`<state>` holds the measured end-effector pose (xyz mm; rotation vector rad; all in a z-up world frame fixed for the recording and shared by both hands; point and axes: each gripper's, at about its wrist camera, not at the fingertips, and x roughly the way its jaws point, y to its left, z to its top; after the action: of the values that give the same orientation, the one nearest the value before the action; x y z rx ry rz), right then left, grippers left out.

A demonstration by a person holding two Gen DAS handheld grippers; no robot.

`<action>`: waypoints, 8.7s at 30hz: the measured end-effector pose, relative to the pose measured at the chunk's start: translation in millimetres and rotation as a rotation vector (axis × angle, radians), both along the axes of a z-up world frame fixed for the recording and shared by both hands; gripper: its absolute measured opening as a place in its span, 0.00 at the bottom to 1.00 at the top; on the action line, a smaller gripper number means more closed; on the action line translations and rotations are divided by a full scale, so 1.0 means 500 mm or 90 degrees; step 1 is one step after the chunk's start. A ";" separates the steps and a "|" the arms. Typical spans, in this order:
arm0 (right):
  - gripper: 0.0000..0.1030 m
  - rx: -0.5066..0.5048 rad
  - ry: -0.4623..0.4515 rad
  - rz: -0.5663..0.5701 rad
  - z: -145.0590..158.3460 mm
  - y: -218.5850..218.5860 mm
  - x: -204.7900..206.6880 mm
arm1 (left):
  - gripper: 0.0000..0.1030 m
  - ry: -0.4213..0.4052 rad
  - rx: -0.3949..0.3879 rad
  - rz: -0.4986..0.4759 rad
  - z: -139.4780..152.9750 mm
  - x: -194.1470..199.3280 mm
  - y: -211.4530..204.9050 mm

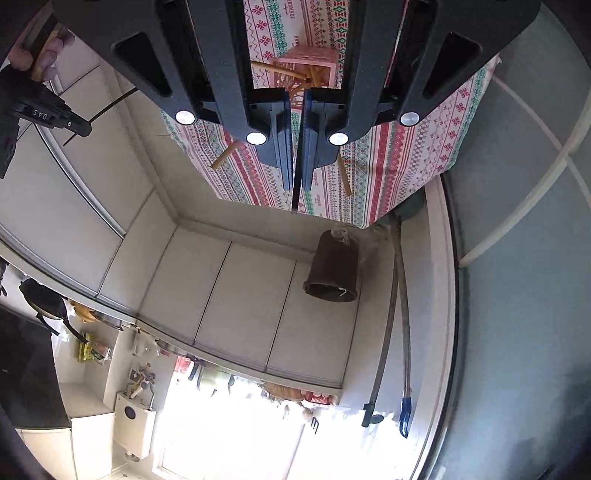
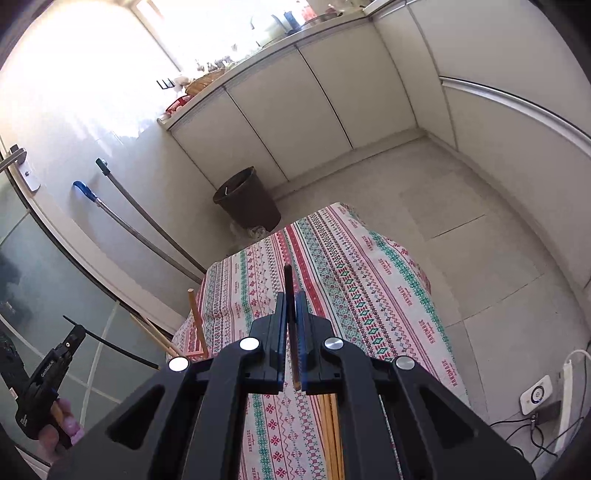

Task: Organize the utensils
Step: 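Carry both chopsticks over the pink basket with the left and right tools, then lower both chopsticks into the pink basket and open both tools, then grasp a wooden chopstick from the pile with the left tool, then lift the chopstick with the left tool while the right tool grasps one, then lower both chopsticks into the pink basket and open both tools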

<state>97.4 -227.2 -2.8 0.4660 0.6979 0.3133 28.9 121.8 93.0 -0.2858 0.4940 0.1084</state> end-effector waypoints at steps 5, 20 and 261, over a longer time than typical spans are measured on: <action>0.05 -0.001 -0.003 0.000 0.007 0.001 -0.002 | 0.19 0.005 -0.026 0.023 -0.006 -0.014 0.023; 0.05 -0.017 -0.069 0.036 0.116 0.087 -0.005 | 0.27 0.016 -0.055 0.074 -0.008 -0.051 0.079; 0.11 -0.045 -0.152 0.143 0.163 0.373 0.032 | 0.26 -0.030 -0.076 0.014 0.047 -0.078 0.129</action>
<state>113.5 -40.7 78.5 0.2770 0.5261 0.5451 -10.0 186.1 116.6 -0.4093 0.4510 0.0932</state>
